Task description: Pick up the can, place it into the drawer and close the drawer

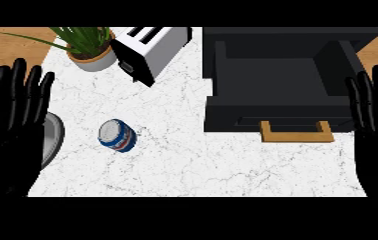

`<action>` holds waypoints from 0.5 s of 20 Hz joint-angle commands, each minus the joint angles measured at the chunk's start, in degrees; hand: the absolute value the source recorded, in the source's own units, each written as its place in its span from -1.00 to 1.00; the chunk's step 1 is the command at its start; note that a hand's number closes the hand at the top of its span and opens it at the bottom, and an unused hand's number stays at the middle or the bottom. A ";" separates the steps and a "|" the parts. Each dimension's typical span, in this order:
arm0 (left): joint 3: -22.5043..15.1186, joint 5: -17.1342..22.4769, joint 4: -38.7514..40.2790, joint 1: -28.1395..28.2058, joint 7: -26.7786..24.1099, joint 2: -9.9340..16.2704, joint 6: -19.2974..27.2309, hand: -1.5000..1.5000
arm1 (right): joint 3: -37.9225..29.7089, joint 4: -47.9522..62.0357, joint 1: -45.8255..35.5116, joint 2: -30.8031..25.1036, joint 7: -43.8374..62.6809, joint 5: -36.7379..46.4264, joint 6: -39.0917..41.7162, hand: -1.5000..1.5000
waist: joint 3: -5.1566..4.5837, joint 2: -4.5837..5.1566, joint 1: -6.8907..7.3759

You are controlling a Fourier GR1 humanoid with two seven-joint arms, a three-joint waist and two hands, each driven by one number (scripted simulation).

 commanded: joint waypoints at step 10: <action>-0.55 24.63 9.44 2.09 6.41 21.05 -33.83 -1.00 | -1.79 2.29 4.51 1.69 10.90 -0.28 -3.74 -1.00 | -0.64 -0.71 -0.88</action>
